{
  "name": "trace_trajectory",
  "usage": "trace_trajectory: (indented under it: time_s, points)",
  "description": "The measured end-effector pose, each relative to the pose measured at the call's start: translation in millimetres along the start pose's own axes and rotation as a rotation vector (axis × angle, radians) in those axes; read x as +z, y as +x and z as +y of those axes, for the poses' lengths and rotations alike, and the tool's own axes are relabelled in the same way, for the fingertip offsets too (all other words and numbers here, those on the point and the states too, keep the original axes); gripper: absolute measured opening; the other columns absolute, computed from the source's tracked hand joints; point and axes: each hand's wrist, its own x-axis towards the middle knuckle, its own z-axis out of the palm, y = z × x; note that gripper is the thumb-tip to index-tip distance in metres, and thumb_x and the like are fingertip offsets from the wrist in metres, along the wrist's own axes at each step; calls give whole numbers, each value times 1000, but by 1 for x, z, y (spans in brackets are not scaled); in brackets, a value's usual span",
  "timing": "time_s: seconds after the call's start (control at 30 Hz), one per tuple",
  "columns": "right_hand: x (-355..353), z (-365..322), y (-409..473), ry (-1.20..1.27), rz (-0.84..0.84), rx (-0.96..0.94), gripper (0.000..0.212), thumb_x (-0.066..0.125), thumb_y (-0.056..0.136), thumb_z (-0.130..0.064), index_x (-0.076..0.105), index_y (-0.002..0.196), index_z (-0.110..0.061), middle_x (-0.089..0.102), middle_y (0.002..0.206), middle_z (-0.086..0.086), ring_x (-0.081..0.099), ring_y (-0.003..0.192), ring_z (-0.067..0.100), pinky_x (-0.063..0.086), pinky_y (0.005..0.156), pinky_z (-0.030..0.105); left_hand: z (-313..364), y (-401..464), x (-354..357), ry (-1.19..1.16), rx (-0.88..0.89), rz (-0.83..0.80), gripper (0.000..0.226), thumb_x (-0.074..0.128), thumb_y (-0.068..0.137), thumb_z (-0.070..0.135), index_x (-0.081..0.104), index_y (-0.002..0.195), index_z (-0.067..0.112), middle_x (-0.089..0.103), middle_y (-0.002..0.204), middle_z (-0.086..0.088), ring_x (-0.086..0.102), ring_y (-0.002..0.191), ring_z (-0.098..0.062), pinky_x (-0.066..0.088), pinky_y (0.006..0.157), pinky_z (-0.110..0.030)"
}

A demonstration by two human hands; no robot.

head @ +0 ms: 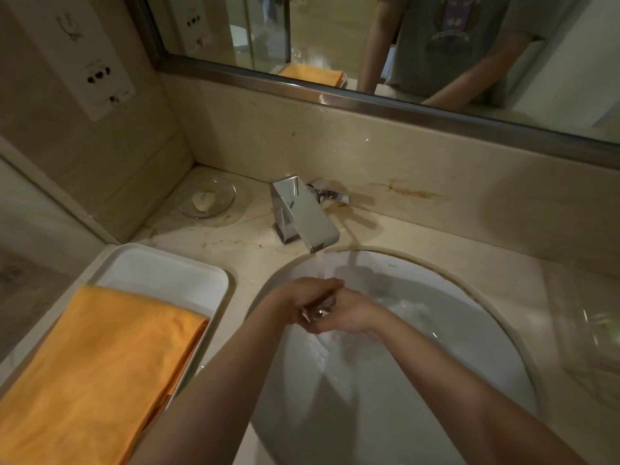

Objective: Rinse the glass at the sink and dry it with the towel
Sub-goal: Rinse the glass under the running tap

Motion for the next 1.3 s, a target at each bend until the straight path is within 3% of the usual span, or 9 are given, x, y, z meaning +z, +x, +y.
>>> trace_trajectory:
  time_s: [0.1, 0.27, 0.47, 0.63, 0.8, 0.97, 1.07, 1.2, 1.3]
  points:
    - [-6, -10, -1, -138, 165, 45, 52, 77, 68, -18, 57, 115, -12, 64, 105, -1, 59, 91, 11, 45, 74, 22, -2, 3, 6, -79, 37, 57, 40, 50, 89, 51, 55, 113, 19, 61, 106, -9, 61, 94, -23, 58, 66, -38]
    - [-20, -15, -1, -98, 199, -9, 69, 77, 68, -29, 45, 126, -11, 60, 119, 2, 59, 103, 17, 47, 79, 27, -8, 6, 10, -336, 89, 174, 34, 40, 95, 45, 57, 94, 16, 61, 86, -6, 62, 73, -24, 57, 55, -38]
    - [-16, -10, -2, 507, 419, -38, 51, 70, 79, -34, 51, 125, -22, 52, 131, 1, 51, 115, 15, 40, 87, 25, -15, 11, 18, -894, 10, 85, 52, 21, 98, 47, 55, 100, 7, 46, 80, -9, 54, 66, -23, 55, 44, -27]
    - [23, -7, -5, 739, 533, -99, 85, 74, 76, -16, 23, 142, -28, 42, 128, -3, 47, 110, 9, 42, 67, 8, -21, 11, 24, -1215, 5, -4, 49, 27, 95, 40, 61, 90, 5, 66, 70, -12, 64, 69, -24, 54, 64, -34]
    - [32, -1, -2, 931, 474, -19, 79, 73, 77, -20, 25, 140, -28, 53, 119, -8, 54, 100, 6, 42, 87, 26, -18, 2, 25, -1117, 24, -19, 60, 19, 98, 47, 62, 103, 6, 71, 70, -13, 63, 78, -26, 51, 68, -36]
    - [25, -2, -1, 877, 428, 79, 54, 71, 77, -36, 38, 119, -28, 58, 102, -3, 58, 86, 8, 42, 66, 23, -30, 7, 29, -896, 38, 77, 53, 18, 100, 36, 56, 121, 5, 66, 105, -13, 59, 104, -26, 45, 93, -36]
    - [28, 4, 4, 799, 361, 125, 72, 72, 73, -45, 34, 128, -20, 58, 108, 1, 62, 92, 16, 52, 83, 34, -32, 7, 27, -547, 75, 305, 47, 20, 101, 32, 57, 118, 7, 65, 98, -10, 59, 89, -21, 46, 71, -28]
    - [30, 3, 1, 1006, 282, 150, 67, 65, 72, -55, 47, 124, -18, 65, 106, 10, 68, 87, 21, 56, 65, 30, -22, -3, 26, -338, 219, 276, 45, 24, 101, 40, 59, 101, 12, 65, 90, -5, 59, 77, -12, 45, 57, -22]
    - [21, 7, -6, 1010, 71, 101, 62, 58, 67, -57, 56, 117, -19, 67, 104, 13, 68, 90, 25, 55, 72, 33, -13, -2, 20, -276, 227, 271, 41, 39, 95, 49, 60, 94, 13, 63, 84, -4, 60, 78, -16, 46, 71, -28]
